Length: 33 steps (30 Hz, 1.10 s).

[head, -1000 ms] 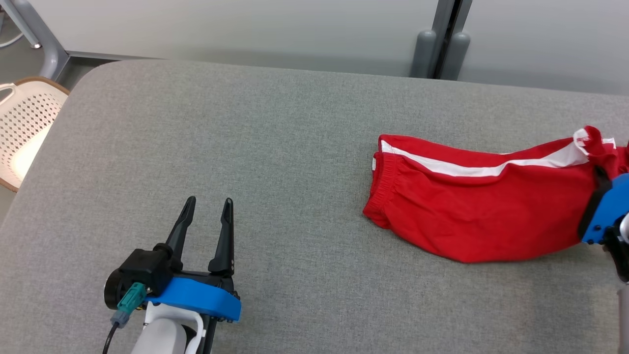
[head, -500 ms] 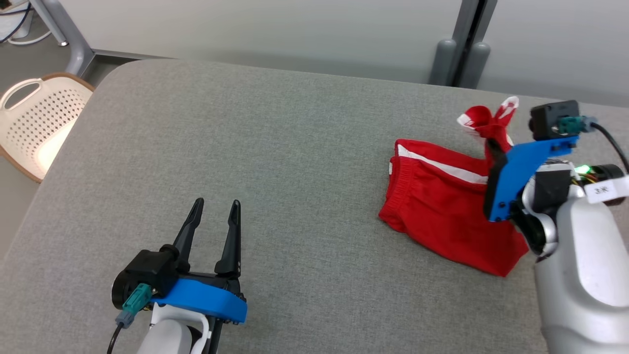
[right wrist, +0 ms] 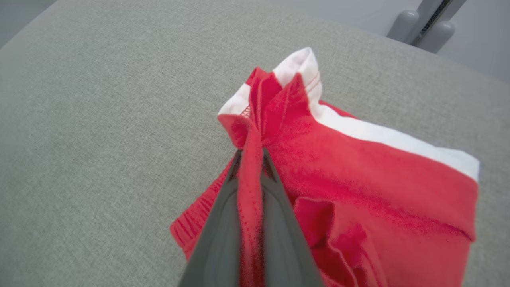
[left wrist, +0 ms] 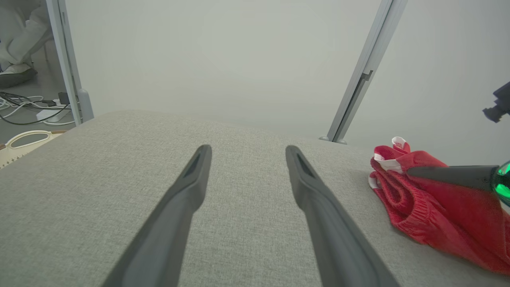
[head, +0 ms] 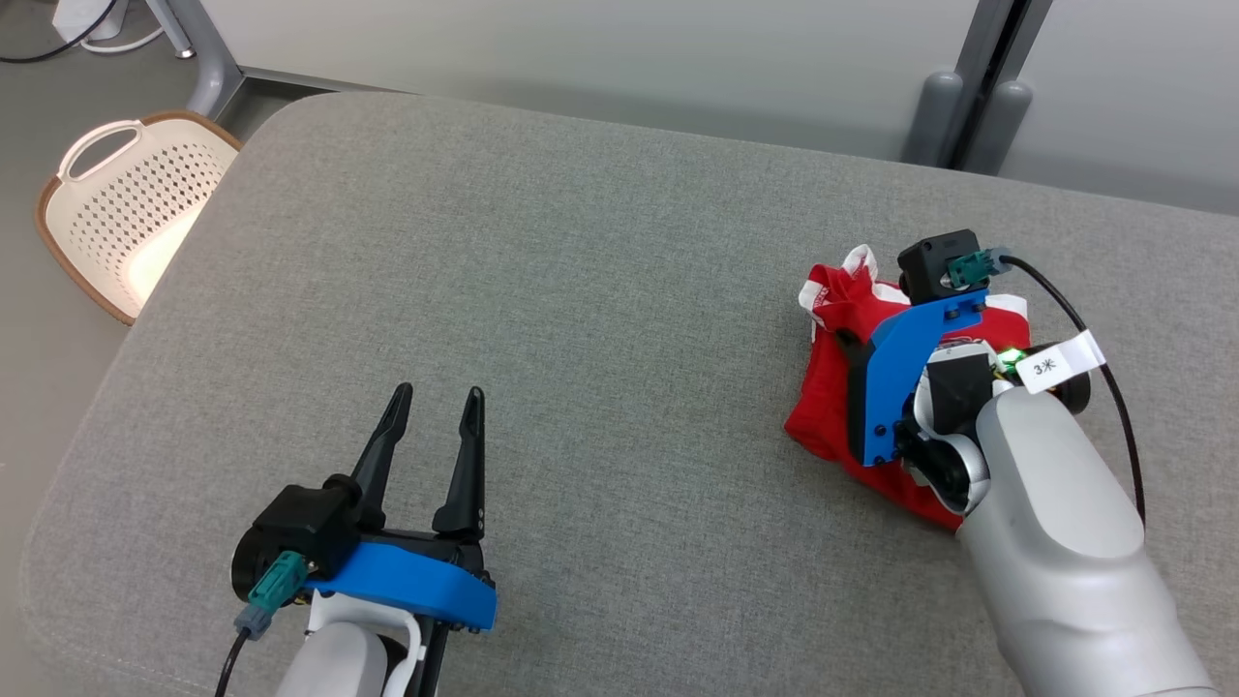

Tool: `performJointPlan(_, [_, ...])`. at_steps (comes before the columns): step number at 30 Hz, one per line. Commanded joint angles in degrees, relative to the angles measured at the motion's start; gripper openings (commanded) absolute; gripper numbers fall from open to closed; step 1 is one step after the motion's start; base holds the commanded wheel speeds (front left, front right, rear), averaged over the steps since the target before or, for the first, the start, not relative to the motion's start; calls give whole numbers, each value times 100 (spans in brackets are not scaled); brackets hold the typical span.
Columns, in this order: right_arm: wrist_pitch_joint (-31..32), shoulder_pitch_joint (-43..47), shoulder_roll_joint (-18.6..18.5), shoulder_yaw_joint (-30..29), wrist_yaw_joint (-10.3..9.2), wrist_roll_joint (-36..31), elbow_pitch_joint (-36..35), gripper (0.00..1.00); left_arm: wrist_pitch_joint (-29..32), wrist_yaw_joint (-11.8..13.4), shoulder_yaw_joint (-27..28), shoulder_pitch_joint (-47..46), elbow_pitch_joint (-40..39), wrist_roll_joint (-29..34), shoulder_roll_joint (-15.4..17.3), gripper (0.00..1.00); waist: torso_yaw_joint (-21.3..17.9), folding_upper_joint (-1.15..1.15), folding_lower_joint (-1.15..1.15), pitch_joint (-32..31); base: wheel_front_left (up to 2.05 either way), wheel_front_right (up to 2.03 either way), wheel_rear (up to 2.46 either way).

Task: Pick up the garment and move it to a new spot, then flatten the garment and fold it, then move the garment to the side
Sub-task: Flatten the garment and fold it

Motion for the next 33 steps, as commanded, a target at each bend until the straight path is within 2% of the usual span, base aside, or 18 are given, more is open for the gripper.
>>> performJointPlan(1, [-65,-94,-2,116,1,236,117,100,-24,-9,15,-70,10,-22,2,100,3,0,0,-2,0,0,0])
performJointPlan(6, [-319,-228,-1,627,1,1230,17,100,-24,-9,84,-12,20,-13,12,100,-69,0,0,-37,0,0,0])
performJointPlan(8, [-447,-283,-1,867,1,1329,-179,100,-24,-9,105,15,11,12,20,100,-122,0,0,-68,0,0,0])
performJointPlan(11, [-662,-259,-50,870,1,1169,-453,100,-24,-9,130,41,-28,65,29,100,-196,0,0,-123,0,0,0])
performJointPlan(18, [-1032,228,-681,304,1,614,-1094,100,-24,-9,102,35,22,147,79,100,-269,0,0,-230,0,0,0])
performJointPlan(23, [-1147,681,-1036,-225,1,28,-1220,100,-24,-9,42,-82,118,186,166,100,-324,0,0,-193,0,0,0])
performJointPlan(27, [-1095,993,-1107,-485,1,-261,-1182,99,-24,-9,27,-184,222,189,226,100,-338,0,0,-150,0,0,0])
performJointPlan(28, [-1093,1044,-1086,-512,1,-299,-1169,49,-24,-9,31,-208,240,191,240,100,-346,0,0,-137,0,0,0])
performJointPlan(29, [-1092,1079,-1061,-519,1,-343,-1146,38,-24,-9,37,-225,259,197,265,100,-354,0,0,-122,0,0,0])
performJointPlan(30, [-1092,1079,-1061,-519,1,-343,-1146,38,-24,-9,37,-225,259,197,265,100,-354,0,0,-122,0,0,0])
performJointPlan(31, [-1091,1132,-1014,-513,1,-416,-1090,0,-24,-9,33,-250,303,201,297,100,-366,0,0,-101,0,0,0])
performJointPlan(33, [-1075,1154,-968,-459,1,-496,-1000,0,-24,-9,16,-278,333,198,321,100,-369,0,0,-91,0,0,0])
